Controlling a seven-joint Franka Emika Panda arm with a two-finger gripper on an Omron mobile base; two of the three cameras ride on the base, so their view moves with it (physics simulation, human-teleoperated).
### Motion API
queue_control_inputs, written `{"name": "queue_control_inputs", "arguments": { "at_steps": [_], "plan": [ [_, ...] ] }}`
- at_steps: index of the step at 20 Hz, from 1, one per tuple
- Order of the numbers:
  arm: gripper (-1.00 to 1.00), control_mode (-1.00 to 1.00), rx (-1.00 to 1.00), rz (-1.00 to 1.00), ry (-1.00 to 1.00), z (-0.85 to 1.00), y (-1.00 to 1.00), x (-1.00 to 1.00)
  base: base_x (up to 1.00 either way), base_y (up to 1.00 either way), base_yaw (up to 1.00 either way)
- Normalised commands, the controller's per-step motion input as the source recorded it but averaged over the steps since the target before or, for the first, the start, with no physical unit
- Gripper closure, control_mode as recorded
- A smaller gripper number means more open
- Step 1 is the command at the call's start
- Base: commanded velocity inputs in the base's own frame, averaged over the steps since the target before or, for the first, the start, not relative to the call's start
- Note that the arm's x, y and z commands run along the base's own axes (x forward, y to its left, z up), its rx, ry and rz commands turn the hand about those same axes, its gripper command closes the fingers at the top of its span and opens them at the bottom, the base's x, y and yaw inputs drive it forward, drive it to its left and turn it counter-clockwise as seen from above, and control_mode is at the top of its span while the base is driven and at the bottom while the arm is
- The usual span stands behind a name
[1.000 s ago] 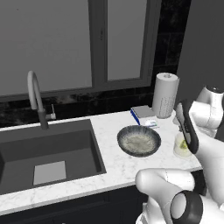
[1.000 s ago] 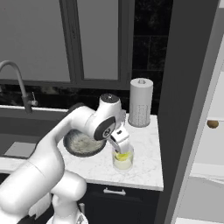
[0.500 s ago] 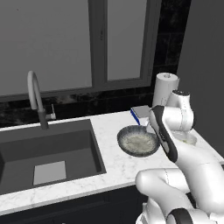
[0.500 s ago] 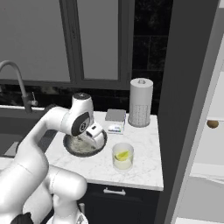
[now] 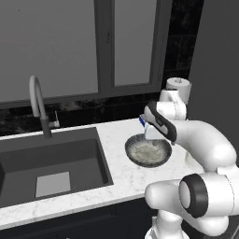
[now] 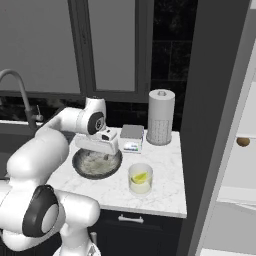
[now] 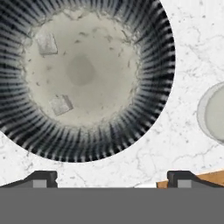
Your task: Grab a lemon wedge from the fridge and one ice cube from the ice bowl, and put them in the glass of lemonade.
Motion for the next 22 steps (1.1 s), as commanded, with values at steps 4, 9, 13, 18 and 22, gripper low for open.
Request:
{"name": "queue_control_inputs", "arguments": {
  "at_steps": [4, 9, 13, 18, 22],
  "plan": [
    [-1.00, -1.00, 0.05, 0.10, 0.00, -0.44, 0.14, 0.55, 0.00, 0.00, 0.00],
    [-1.00, -1.00, 0.00, 0.21, 0.01, -0.33, 0.06, 0.16, 0.00, 0.00, 0.00],
    [-1.00, -1.00, -0.01, 0.22, 0.00, -0.22, 0.22, 0.01, 0.00, 0.00, 0.00],
    [-1.00, -1.00, 0.03, 0.25, -0.06, -0.22, 0.16, -0.11, 0.00, 0.00, 0.00],
    [-1.00, -1.00, 0.01, 0.17, -0.06, -0.25, 0.04, -0.08, 0.00, 0.00, 0.00]
  ]
}}
